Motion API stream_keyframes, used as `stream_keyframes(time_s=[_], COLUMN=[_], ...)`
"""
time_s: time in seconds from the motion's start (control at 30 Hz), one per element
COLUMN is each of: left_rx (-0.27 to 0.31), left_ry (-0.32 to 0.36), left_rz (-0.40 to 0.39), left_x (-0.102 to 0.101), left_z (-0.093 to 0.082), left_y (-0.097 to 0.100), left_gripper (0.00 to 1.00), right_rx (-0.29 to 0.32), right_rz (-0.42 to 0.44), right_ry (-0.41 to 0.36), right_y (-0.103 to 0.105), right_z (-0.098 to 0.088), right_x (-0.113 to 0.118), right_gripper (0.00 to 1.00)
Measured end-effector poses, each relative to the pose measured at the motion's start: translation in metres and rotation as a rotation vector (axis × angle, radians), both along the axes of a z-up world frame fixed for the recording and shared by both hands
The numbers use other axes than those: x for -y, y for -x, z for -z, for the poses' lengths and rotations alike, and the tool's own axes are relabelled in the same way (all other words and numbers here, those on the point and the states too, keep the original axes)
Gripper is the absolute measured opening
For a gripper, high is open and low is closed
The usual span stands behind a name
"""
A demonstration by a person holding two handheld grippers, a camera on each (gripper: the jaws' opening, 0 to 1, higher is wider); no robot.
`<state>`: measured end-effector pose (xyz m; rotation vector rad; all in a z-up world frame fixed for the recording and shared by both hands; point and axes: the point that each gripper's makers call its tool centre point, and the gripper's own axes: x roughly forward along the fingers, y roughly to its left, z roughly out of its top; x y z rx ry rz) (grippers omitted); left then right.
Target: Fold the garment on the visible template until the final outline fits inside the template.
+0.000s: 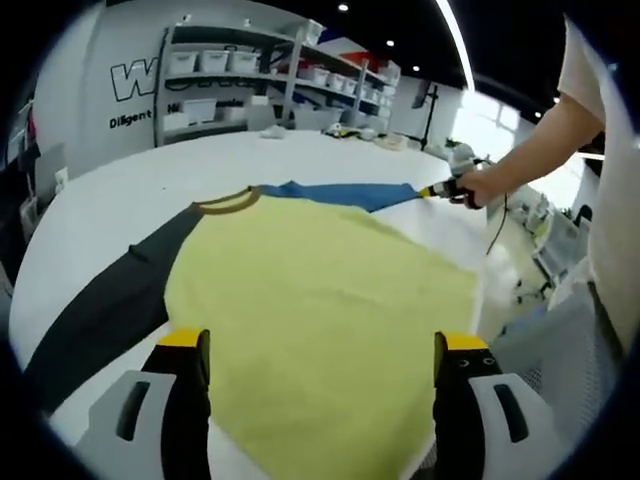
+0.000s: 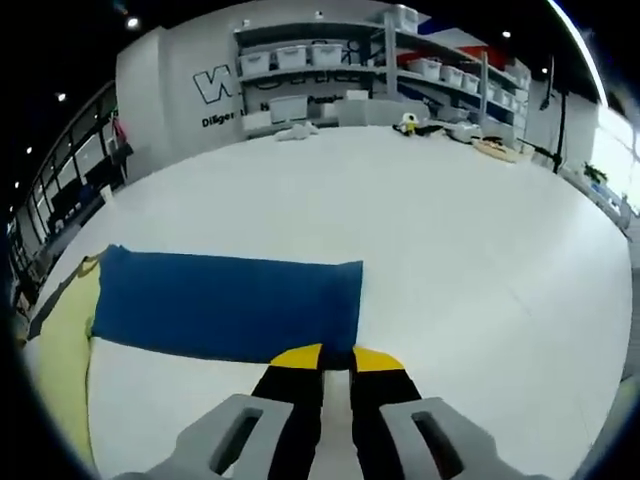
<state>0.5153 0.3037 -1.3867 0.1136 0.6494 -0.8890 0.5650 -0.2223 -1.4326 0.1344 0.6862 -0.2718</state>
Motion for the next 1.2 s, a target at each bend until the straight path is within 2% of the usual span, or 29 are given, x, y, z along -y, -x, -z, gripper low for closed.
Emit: stream_keyframes(time_s=[0.13,0.27,0.4,0.63,0.77,0.87,0.93,1.07,1.2], left_rx=[-0.004,0.004,0.013,0.034,0.048,0.055,0.061,0.059,0.064], left_ry=[0.007,0.009,0.017,0.038,0.053,0.069,0.069,0.08,0.086], left_rz=[-0.022,-0.035,-0.047,-0.057,-0.071,-0.085,-0.104,-0.11,-0.12], left_x=[-0.003,-0.007,-0.01,-0.012,-0.016,-0.018,-0.021,-0.023,-0.026], left_z=[-0.001,-0.003,-0.005,-0.01,-0.013,-0.015,-0.016,-0.017,-0.021], left_y=[-0.001,-0.001,-0.001,0.004,0.006,0.008,0.008,0.012,0.014], left_gripper=[0.88,0.88,0.88,0.91,0.92,0.94,0.99,0.99,0.99], right_rx=[0.003,0.029,0.085,0.184,0.231,0.263,0.287,0.327,0.352], right_rz=[0.001,0.017,0.006,-0.105,-0.176,-0.246,-0.277,-0.365,-0.439], right_ry=[-0.026,-0.024,0.001,0.069,0.097,0.106,0.107,0.107,0.099], right_y=[-0.002,-0.003,-0.014,-0.051,-0.07,-0.083,-0.092,-0.11,-0.124], right_z=[0.0,-0.01,-0.035,-0.091,-0.12,-0.14,-0.152,-0.171,-0.182], right_x=[0.0,0.002,-0.002,-0.028,-0.05,-0.079,-0.094,-0.131,-0.167], right_gripper=[0.0,0.0,0.0,0.0,0.0,0.0,0.0,0.0,0.0])
